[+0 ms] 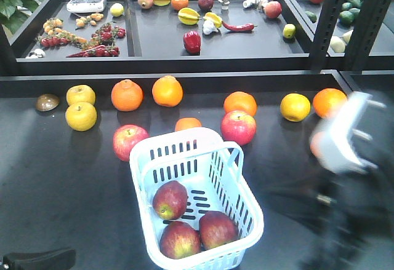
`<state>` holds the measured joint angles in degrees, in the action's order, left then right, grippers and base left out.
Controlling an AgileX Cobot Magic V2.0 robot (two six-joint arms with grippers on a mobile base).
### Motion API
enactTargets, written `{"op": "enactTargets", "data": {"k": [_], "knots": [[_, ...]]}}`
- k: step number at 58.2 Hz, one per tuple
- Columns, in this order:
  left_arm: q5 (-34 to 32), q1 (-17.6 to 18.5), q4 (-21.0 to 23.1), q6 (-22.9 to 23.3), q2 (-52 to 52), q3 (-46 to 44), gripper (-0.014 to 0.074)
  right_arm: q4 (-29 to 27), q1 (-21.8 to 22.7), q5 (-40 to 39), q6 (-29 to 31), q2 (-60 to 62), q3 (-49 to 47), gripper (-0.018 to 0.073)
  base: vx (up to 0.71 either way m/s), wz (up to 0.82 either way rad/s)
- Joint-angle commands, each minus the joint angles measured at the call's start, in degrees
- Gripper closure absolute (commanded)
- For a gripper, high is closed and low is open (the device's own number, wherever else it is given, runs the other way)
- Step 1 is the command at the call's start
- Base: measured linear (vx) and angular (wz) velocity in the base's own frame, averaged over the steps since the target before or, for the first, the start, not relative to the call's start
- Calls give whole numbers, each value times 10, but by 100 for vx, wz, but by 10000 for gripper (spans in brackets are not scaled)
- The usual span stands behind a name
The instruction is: Pick three apples into basket with both arms
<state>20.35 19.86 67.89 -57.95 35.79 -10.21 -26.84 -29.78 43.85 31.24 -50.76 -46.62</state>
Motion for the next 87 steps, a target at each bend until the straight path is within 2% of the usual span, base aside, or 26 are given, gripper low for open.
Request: {"op": "enactTargets", "data": {"k": [1,13,20,33,57,70,77,87], "knots": [[0,3,13,4,1,-14,603,92,0,-15,-76,57,24,564,0,0],[0,3,13,4,1,-14,603,233,0,-70,-204,164,184,564,0,0],[0,3,13,4,1,-14,603,275,0,-85,-261,212,231,564,0,0],[7,3,14,5,1,-14,603,283,0,-82,-263,249,233,564,0,0],[113,3,18,5,1,-14,603,283,0,-82,-263,249,233,564,0,0],[119,3,18,5,1,-14,603,283,0,-82,-263,249,233,564,0,0],[56,3,11,3,1,-14,603,283,0,-82,-263,249,233,564,0,0],[-93,3,14,3,1,-14,603,283,0,-82,-263,249,233,564,0,0]]}}
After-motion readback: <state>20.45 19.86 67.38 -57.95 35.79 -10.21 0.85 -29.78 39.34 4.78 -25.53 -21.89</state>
